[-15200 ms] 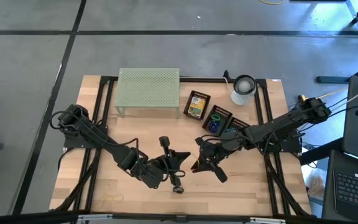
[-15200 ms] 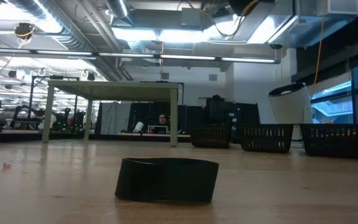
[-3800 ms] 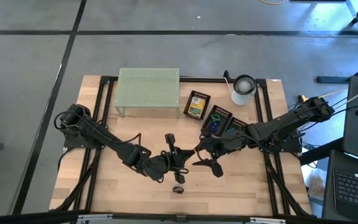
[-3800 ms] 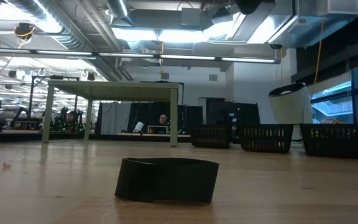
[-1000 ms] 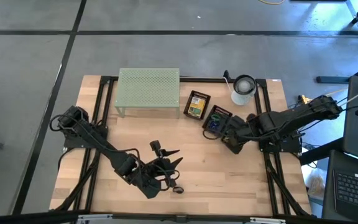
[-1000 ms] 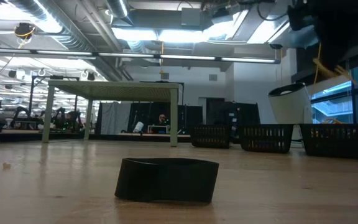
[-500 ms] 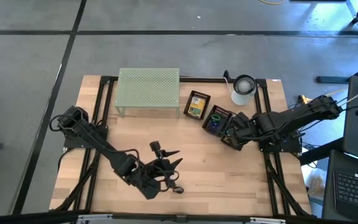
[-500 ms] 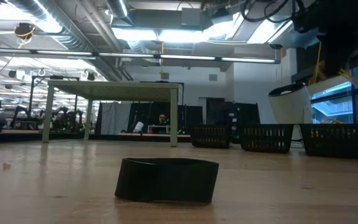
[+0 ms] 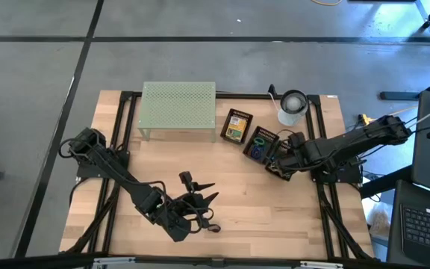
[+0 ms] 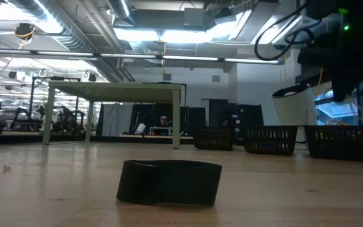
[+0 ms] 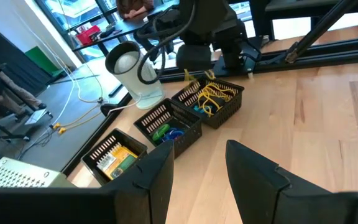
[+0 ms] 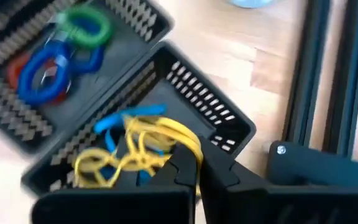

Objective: Pick & Place Office Desk Supplies
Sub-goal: Put the yellow rubber band into the bottom black bin

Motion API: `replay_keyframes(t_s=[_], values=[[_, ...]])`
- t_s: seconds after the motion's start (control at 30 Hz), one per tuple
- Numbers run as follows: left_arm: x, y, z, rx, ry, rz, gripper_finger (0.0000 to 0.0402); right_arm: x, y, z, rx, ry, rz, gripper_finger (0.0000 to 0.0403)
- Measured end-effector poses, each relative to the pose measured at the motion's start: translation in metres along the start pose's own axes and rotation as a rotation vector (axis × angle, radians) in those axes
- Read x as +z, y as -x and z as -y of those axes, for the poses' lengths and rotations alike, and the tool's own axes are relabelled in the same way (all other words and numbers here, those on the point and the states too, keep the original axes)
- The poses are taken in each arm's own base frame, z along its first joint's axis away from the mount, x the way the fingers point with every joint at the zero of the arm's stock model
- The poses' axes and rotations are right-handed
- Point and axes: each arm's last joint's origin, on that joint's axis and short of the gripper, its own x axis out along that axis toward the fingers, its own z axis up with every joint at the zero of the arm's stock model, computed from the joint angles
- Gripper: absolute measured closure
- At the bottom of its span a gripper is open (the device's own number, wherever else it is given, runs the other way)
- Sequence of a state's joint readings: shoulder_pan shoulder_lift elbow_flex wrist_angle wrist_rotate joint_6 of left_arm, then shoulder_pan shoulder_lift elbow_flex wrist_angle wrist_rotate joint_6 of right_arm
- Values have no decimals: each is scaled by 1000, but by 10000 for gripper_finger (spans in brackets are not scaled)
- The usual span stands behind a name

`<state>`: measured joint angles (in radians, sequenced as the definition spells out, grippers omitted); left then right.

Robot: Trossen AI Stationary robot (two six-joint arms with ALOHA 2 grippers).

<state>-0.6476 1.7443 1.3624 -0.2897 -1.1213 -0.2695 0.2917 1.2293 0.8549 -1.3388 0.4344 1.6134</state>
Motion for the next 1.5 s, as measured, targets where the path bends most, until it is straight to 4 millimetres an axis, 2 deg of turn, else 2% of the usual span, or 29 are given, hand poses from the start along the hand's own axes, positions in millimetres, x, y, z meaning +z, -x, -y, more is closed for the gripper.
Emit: replay_keyframes(t_s=[0.13, 0.23, 0.57, 0.8, 0.97, 1.27, 1.5], values=[[0, 0, 0, 0, -2, 0, 261, -2, -10, 1, -5, -169, 29, 399], [-1, 0, 0, 0, -10, -3, 261, -5, -19, 2, -11, -220, 30, 399], [-4, 2, 0, 0, -42, -19, 261, -14, -37, 0, 33, -267, 14, 395], [-4, 2, 0, 0, -40, -19, 261, -14, -38, 0, 33, -266, 14, 354], [-4, 2, 0, 0, -36, -19, 261, -14, -38, 0, 31, -236, 16, 313], [-5, 2, 1, -39, 24, -33, 261, -15, -38, 0, 28, -71, -8, 238], [-5, 3, 3, -96, 40, -54, 261, -18, -38, 0, 36, 63, -99, 210]])
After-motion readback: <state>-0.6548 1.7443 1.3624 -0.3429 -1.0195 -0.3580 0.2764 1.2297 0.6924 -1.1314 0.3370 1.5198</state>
